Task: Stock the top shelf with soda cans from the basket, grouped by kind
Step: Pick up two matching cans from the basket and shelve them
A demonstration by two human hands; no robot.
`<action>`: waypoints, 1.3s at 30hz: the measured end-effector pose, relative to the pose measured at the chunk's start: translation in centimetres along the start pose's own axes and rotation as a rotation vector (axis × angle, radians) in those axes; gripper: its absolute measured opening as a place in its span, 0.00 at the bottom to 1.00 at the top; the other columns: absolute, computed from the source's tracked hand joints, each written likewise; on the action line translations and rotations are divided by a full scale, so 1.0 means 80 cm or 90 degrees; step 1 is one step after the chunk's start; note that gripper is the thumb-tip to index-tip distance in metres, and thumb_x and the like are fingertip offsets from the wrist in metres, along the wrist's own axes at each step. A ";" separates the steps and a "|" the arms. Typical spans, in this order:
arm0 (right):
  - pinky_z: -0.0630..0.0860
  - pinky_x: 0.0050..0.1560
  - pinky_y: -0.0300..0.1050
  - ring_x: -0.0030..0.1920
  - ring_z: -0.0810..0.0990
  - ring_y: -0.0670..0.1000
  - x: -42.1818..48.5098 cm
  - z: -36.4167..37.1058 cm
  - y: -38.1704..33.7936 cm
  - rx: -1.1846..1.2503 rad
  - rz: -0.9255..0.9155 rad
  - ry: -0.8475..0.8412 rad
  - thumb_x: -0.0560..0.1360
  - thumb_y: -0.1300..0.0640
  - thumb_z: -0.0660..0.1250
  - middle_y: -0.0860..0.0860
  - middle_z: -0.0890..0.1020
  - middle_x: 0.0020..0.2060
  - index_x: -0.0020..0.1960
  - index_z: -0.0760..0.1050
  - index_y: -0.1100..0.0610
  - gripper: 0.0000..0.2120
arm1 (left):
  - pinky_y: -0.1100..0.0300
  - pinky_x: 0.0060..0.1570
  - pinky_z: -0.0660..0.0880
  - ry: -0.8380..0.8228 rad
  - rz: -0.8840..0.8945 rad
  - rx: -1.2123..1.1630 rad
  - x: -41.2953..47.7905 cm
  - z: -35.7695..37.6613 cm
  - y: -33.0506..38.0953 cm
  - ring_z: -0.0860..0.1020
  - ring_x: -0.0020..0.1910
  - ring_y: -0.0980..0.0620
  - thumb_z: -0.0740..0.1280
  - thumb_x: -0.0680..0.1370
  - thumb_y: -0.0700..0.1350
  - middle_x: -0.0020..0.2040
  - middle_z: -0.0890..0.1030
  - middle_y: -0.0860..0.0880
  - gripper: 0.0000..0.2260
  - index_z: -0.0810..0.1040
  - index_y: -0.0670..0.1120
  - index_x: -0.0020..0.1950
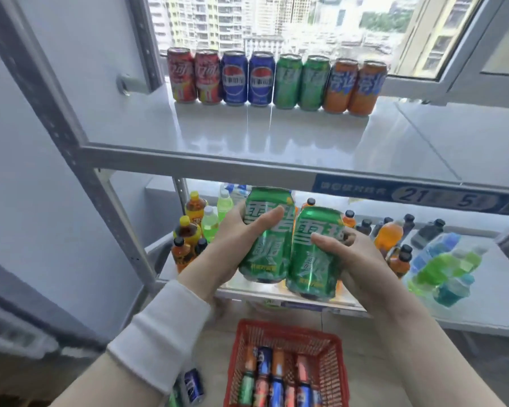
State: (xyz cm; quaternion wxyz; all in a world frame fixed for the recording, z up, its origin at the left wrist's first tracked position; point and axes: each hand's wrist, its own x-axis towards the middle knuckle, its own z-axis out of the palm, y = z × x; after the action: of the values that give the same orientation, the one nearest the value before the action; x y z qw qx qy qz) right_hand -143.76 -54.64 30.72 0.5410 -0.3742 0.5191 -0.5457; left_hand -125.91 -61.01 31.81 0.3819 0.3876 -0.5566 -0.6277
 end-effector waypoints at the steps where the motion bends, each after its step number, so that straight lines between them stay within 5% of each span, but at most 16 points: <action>1: 0.80 0.44 0.43 0.46 0.83 0.54 0.010 0.001 -0.012 -0.007 -0.014 -0.008 0.60 0.60 0.77 0.56 0.83 0.43 0.51 0.76 0.62 0.22 | 0.57 0.40 0.80 0.008 0.019 0.002 0.008 0.000 0.011 0.83 0.42 0.49 0.71 0.62 0.56 0.44 0.83 0.47 0.20 0.76 0.47 0.49; 5: 0.81 0.45 0.44 0.45 0.84 0.54 0.052 -0.001 -0.052 -0.022 -0.068 -0.029 0.55 0.52 0.80 0.57 0.84 0.44 0.50 0.78 0.61 0.28 | 0.52 0.44 0.80 0.014 0.046 0.007 0.044 -0.002 0.045 0.83 0.46 0.45 0.73 0.65 0.55 0.49 0.83 0.42 0.23 0.74 0.45 0.54; 10: 0.81 0.40 0.44 0.44 0.84 0.55 0.094 -0.008 -0.105 -0.049 -0.089 -0.051 0.62 0.61 0.74 0.55 0.85 0.42 0.52 0.76 0.61 0.19 | 0.51 0.46 0.80 0.011 0.089 0.015 0.101 0.000 0.078 0.82 0.48 0.44 0.71 0.67 0.53 0.50 0.82 0.41 0.21 0.74 0.44 0.56; 17: 0.80 0.52 0.48 0.52 0.82 0.55 0.173 -0.017 -0.157 -0.083 -0.148 0.006 0.54 0.53 0.81 0.58 0.82 0.52 0.62 0.71 0.62 0.40 | 0.54 0.46 0.80 -0.037 0.138 0.010 0.199 -0.007 0.112 0.82 0.49 0.48 0.72 0.69 0.49 0.51 0.81 0.45 0.21 0.72 0.46 0.58; 22: 0.79 0.54 0.49 0.54 0.81 0.57 0.236 -0.030 -0.173 -0.109 -0.175 0.035 0.59 0.64 0.78 0.59 0.81 0.54 0.63 0.71 0.61 0.35 | 0.54 0.48 0.79 -0.078 0.162 0.024 0.273 -0.018 0.122 0.81 0.49 0.48 0.76 0.64 0.49 0.48 0.81 0.48 0.22 0.72 0.51 0.55; 27: 0.79 0.48 0.43 0.54 0.81 0.55 0.291 -0.041 -0.180 -0.144 -0.191 0.085 0.56 0.61 0.76 0.58 0.81 0.54 0.63 0.71 0.60 0.36 | 0.58 0.48 0.79 -0.071 0.218 0.093 0.336 -0.026 0.122 0.81 0.51 0.50 0.77 0.63 0.46 0.51 0.81 0.45 0.25 0.71 0.52 0.57; 31: 0.78 0.54 0.49 0.55 0.80 0.56 0.331 -0.051 -0.177 -0.162 -0.200 0.108 0.56 0.61 0.77 0.57 0.80 0.54 0.63 0.70 0.59 0.36 | 0.59 0.50 0.78 -0.068 0.218 0.120 0.377 -0.028 0.117 0.80 0.54 0.51 0.74 0.68 0.40 0.55 0.80 0.43 0.26 0.68 0.48 0.63; 36: 0.79 0.51 0.42 0.51 0.82 0.49 0.365 -0.062 -0.179 -0.162 -0.233 0.101 0.62 0.69 0.74 0.53 0.80 0.52 0.63 0.68 0.58 0.33 | 0.58 0.52 0.78 -0.051 0.232 0.110 0.406 -0.022 0.111 0.80 0.51 0.55 0.73 0.69 0.37 0.54 0.80 0.45 0.27 0.68 0.47 0.64; 39: 0.79 0.48 0.38 0.46 0.82 0.43 0.378 -0.066 -0.180 -0.175 -0.250 0.097 0.61 0.70 0.74 0.50 0.80 0.48 0.63 0.68 0.55 0.33 | 0.59 0.55 0.76 -0.025 0.250 0.137 0.417 -0.023 0.106 0.78 0.55 0.55 0.77 0.65 0.45 0.55 0.79 0.48 0.29 0.69 0.52 0.62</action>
State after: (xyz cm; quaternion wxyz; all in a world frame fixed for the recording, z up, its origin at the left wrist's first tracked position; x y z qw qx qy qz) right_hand -155.86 -85.21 39.08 0.3277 -0.4958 0.5453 -0.5911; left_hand -137.46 -92.88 38.08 0.4424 0.2976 -0.6925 -0.4860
